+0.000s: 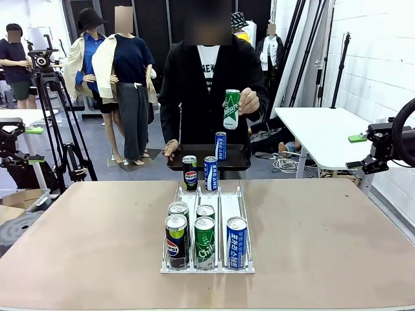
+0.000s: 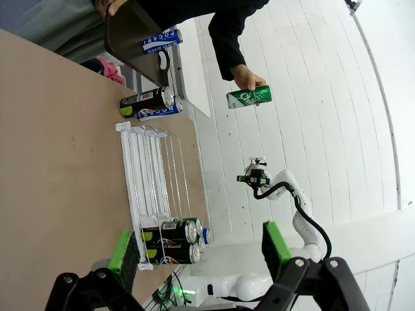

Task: Retrieve and hand over the desired beverage to the person.
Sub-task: Pick up another can of the same type that the person held from the Automatic Can Dispenser.

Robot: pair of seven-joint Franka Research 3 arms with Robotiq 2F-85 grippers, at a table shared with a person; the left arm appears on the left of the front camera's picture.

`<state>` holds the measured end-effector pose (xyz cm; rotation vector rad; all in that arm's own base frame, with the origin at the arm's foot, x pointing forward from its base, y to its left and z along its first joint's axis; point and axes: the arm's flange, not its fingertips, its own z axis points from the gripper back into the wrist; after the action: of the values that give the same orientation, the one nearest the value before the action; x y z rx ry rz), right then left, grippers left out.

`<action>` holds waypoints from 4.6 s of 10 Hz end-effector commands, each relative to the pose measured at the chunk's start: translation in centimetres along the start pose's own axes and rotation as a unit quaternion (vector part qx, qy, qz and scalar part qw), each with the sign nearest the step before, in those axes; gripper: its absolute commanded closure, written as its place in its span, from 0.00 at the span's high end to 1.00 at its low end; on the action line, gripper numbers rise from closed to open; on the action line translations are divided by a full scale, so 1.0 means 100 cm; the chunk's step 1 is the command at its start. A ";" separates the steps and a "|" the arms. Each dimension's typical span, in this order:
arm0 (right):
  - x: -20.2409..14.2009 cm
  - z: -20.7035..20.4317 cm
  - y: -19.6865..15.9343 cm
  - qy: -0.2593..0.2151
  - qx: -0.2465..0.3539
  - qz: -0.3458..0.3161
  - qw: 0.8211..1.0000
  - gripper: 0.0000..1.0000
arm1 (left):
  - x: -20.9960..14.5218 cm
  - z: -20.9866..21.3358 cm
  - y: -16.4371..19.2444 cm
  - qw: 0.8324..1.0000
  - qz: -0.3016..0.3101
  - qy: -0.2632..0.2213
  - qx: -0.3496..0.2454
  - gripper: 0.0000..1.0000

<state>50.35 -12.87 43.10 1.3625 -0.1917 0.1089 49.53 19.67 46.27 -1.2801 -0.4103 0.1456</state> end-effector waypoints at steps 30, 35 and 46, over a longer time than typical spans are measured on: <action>-0.003 0.024 0.018 -0.077 0.018 -0.056 0.995 1.00 | 0.000 0.000 -0.002 1.000 0.000 0.000 0.000 1.00; -0.003 0.024 0.018 -0.077 0.018 -0.056 0.995 1.00 | -0.001 -0.005 -0.003 1.000 0.000 0.011 -0.022 1.00; -0.003 0.024 0.018 -0.077 0.018 -0.056 0.995 1.00 | -0.084 -0.065 -0.147 0.996 -0.054 0.073 0.013 1.00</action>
<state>49.72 -14.86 45.20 1.4091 -0.2397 -0.1001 43.33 8.98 56.80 -1.2820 -0.3568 -0.0422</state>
